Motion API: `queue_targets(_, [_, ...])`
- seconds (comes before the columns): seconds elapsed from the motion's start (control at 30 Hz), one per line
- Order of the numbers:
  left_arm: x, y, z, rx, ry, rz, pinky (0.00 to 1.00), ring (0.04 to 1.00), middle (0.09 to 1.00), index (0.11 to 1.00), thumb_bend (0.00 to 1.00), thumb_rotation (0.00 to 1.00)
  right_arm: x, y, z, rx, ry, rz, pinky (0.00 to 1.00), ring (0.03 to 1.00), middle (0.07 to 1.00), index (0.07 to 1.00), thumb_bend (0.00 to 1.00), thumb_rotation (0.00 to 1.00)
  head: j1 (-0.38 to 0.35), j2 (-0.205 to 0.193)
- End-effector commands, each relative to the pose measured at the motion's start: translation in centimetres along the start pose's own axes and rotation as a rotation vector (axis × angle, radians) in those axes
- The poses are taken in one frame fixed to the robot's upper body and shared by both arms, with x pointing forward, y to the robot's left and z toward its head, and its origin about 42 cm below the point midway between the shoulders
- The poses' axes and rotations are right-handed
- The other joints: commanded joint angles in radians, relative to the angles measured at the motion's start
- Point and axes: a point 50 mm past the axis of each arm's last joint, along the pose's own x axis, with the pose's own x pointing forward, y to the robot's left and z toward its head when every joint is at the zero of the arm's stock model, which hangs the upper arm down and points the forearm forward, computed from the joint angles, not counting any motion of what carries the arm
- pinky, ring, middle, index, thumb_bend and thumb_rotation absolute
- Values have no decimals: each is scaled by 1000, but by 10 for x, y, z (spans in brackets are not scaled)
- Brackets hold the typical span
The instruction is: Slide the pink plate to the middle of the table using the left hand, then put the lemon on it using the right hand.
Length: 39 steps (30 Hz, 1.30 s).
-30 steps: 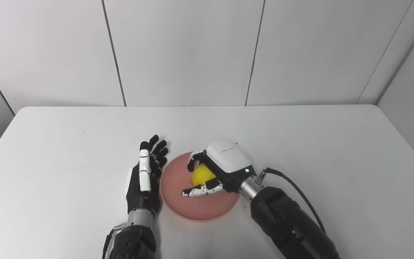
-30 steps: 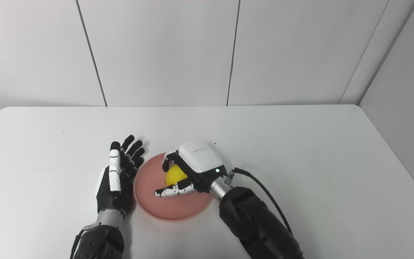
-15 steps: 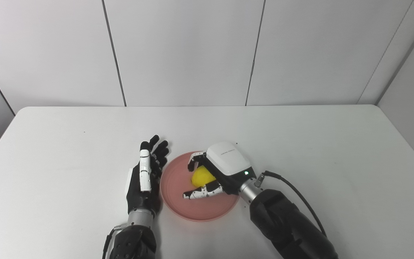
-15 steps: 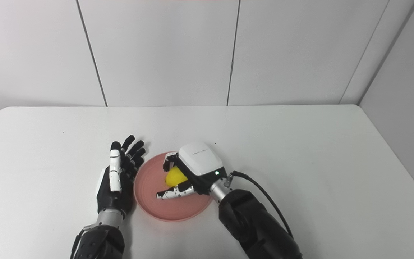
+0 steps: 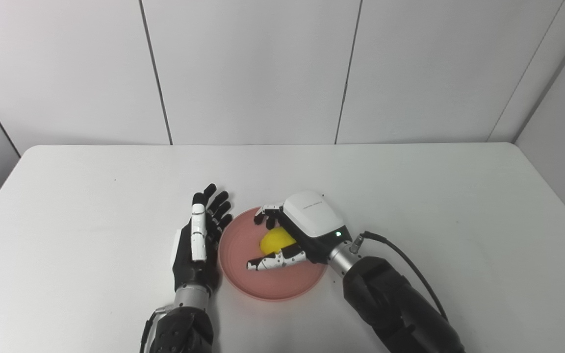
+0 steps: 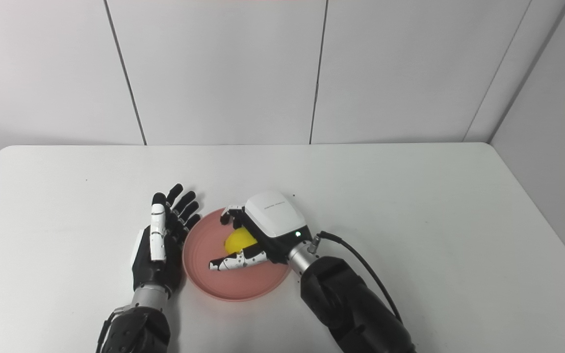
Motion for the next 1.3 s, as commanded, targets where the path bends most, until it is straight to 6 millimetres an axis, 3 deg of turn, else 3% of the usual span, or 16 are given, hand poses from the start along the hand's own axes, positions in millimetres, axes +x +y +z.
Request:
queue_targets(0.0, [-4,-25,-10,-77,33,5,923,917,902,879,634,986,9,-26,7,-17,-68,-80,426,516,591,649,726,792,2,1])
queue_targets(0.23, [-5,-25,-9,-52,25,4,918,929,929,871,622,1000,9,-38,11,0,-65,-122,431,528,608,658,715,825,0,5])
queue_targets(0.6, [-6,-25,-9,-66,34,9,915,893,866,870,614,1000,9,-59,11,101,-21,-210,471,553,614,654,656,818,-1,6])
queue_targets(0.73, [-6,-24,-8,-63,34,7,965,917,873,870,624,1000,5,-52,3,246,6,-280,445,521,584,623,640,760,-1,5])
queue_targets(0.9, [-5,-22,-7,-69,30,16,999,908,874,862,631,1000,-7,-27,-6,501,58,-395,453,544,605,624,617,805,-2,8])
queue_targets(1.0, [-5,-20,-5,-77,28,19,995,900,871,861,626,1000,-13,-14,-9,649,104,-435,529,625,672,667,647,870,-2,8])
queue_targets(1.1, [-3,-17,-4,-81,25,25,973,908,879,862,611,1000,-19,-4,-13,776,143,-478,701,772,790,759,647,958,-2,10])
queue_targets(1.27, [2,-10,0,-49,3,3,991,927,902,886,612,1000,-21,2,-19,916,187,-546,811,854,866,837,647,997,-4,11])
